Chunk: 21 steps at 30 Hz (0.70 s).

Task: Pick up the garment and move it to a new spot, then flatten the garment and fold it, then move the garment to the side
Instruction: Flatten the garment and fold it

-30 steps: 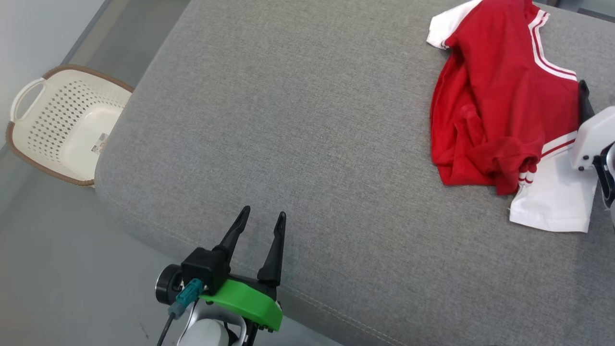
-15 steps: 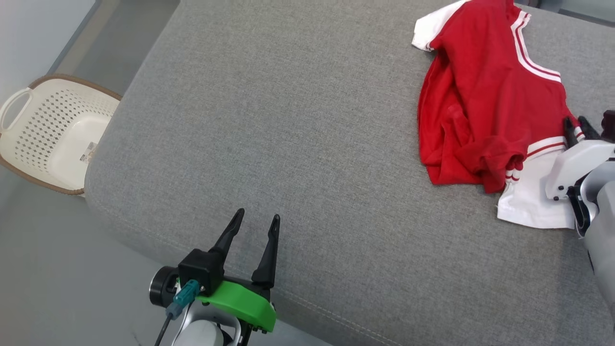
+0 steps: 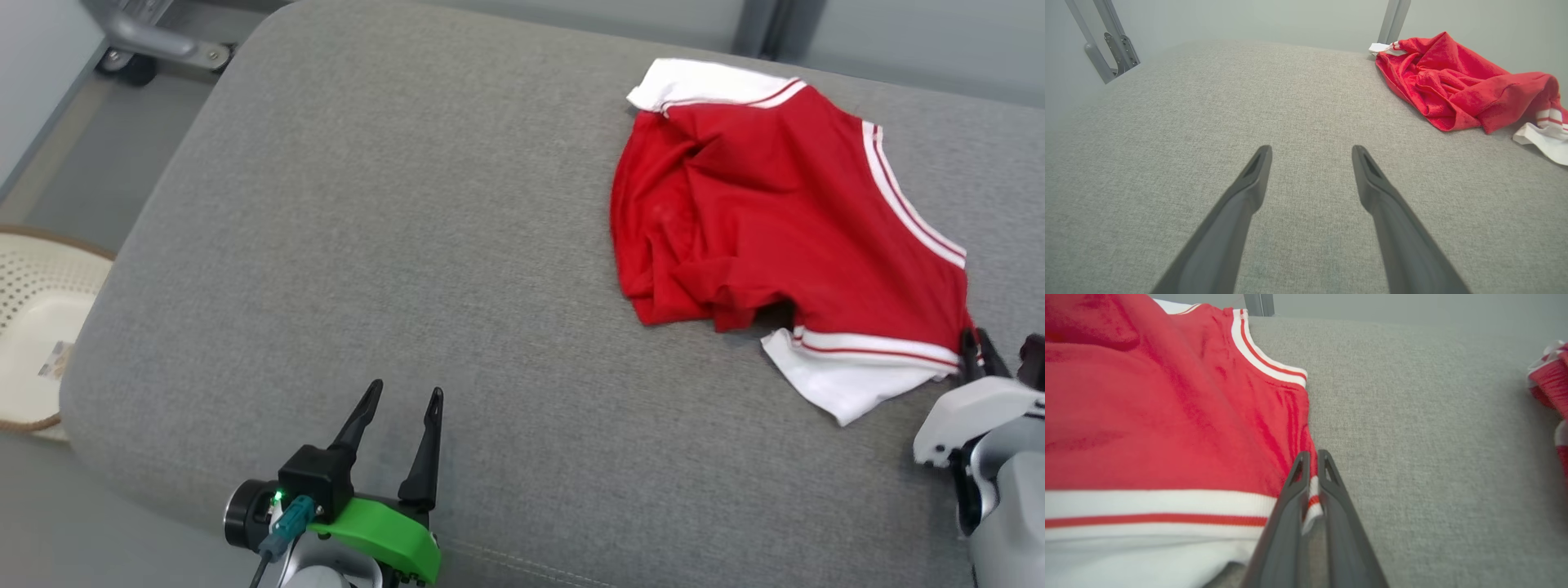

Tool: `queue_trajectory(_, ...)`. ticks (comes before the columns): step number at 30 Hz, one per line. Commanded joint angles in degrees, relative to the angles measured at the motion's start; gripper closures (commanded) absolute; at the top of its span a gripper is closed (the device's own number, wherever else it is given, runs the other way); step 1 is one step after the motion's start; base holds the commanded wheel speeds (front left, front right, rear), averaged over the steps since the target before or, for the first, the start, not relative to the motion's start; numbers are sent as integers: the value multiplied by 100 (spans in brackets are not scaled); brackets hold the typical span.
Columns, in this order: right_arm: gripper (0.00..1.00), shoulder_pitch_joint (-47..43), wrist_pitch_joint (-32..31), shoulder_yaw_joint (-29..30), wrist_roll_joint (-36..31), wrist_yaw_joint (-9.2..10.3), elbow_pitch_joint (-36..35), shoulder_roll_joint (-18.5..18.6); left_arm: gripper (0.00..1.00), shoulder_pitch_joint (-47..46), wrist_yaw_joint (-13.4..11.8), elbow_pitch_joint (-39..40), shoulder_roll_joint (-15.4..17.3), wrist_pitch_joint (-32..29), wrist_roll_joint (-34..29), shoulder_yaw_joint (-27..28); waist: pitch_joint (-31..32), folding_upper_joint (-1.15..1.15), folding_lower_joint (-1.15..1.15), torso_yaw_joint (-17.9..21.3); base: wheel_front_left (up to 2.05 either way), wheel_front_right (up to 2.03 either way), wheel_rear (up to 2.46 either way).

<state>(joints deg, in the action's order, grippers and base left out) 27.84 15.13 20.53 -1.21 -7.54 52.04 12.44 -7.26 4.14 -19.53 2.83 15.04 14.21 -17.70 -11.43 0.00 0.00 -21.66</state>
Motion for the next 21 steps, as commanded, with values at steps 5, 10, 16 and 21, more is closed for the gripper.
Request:
queue_trajectory(5, 100, -634, 0, -157, -70, 11, -376, -308, 0, 114, 7, -33, 16, 18, -74, 139, 622, 0, 0, 1052, 0, 0, 0)
queue_trajectory(10, 0, -861, 2, -438, -4, 12, -1001, -491, 0, -2, -19, -82, 15, 18, -41, 273, 694, 0, 0, 1634, 0, 0, 0)
queue_trajectory(16, 0, -817, 7, -905, 132, 11, -2040, -653, 0, -342, 88, -188, 15, 18, 69, 225, 568, 0, 0, 2039, 0, 0, 0)
queue_trajectory(21, 0, -708, 7, -1339, 330, 11, -2621, -771, 0, -721, 129, -395, 18, 17, 37, 227, 300, 0, 0, 2391, 0, 0, 0)
